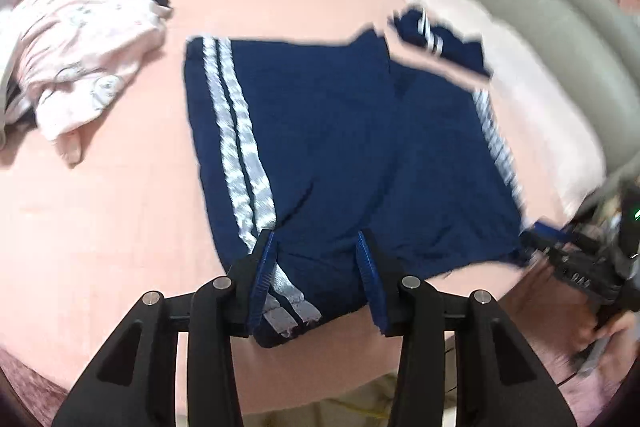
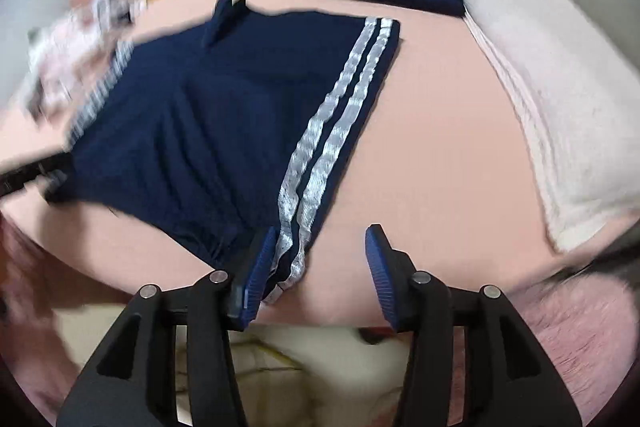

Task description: Fold clothes

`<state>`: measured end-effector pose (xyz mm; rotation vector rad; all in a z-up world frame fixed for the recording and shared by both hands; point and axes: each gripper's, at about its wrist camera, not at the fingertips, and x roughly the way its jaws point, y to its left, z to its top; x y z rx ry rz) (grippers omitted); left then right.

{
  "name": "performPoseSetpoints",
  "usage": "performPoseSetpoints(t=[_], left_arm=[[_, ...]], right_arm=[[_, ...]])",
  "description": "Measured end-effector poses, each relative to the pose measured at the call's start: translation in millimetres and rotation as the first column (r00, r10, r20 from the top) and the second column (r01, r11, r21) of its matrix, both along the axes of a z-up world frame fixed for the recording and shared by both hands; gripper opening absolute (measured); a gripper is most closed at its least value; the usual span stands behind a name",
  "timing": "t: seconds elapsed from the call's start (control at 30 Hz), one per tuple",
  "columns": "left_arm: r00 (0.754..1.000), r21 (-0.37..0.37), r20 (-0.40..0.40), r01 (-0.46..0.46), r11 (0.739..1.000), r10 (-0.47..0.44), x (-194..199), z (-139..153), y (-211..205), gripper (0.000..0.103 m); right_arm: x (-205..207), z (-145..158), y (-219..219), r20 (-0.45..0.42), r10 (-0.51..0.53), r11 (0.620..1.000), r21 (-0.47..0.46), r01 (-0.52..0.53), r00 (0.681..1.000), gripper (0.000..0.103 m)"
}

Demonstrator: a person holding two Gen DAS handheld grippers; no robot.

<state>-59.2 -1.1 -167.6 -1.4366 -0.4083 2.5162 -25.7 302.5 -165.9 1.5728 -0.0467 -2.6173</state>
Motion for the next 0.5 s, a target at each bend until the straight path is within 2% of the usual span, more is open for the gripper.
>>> performPoseSetpoints(t=[0.07, 0.1, 0.13, 0.2, 0.23, 0.27, 0.37, 0.47, 0.5], left_arm=[[0.999, 0.04, 0.014, -0.034, 0.999, 0.033, 3.4, -1.3, -10.0, 0.043], [0.999, 0.031, 0.027, -0.042, 0.999, 0.041, 4.2, -4.0, -12.5, 0.043], [0.998, -0.012, 0.051, -0.043, 0.999, 0.044, 3.6, -9.6, -12.9, 0.043], [0.994, -0.099, 0.095, -0.044, 0.994, 0.054, 1.4, -20.2, -13.4, 0.043], [0.993, -0.119, 0.104, -0.043, 0.992, 0.056, 1.0, -23.2, -14.1, 0.043], [0.993, -0.122, 0.106, -0.046, 0.992, 0.059, 0.7, -22.4, -15.6, 0.043], [0.993, -0.111, 0.085, -0.066, 0.992, 0.076, 1.4, -14.1, -17.9, 0.043], [0.994, 0.01, 0.096, -0.058, 0.998, 0.057, 1.1, -11.2, -14.5, 0.043], [0.994, 0.013, 0.098, -0.051, 0.999, 0.05, -0.6, -10.4, -10.3, 0.043]], right_arm=[[1.9, 7.4, 1.8, -0.034, 0.008, 0.999, -0.051, -0.01, 0.999, 0.047], [1.8, 6.4, -2.6, -0.032, 0.029, 0.998, -0.049, -0.03, 0.999, 0.049], [1.7, 4.9, -7.0, -0.026, 0.049, 0.998, -0.043, -0.05, 0.998, 0.049], [2.9, -9.4, -10.6, 0.038, 0.063, 0.998, 0.028, -0.064, 0.997, 0.049], [3.4, -15.7, -10.5, 0.065, 0.058, 0.996, 0.062, -0.062, 0.996, 0.05], [3.5, -13.3, -7.0, 0.061, 0.042, 0.998, 0.054, -0.046, 0.997, 0.05], [5.9, -6.5, 0.9, 0.034, -0.001, 0.998, 0.07, -0.002, 0.999, 0.05], [9.8, 4.1, -2.7, -0.021, 0.033, 0.999, 0.003, -0.033, 0.999, 0.05], [9.9, 6.2, -8.8, -0.036, 0.062, 0.998, -0.003, -0.062, 0.997, 0.05]])
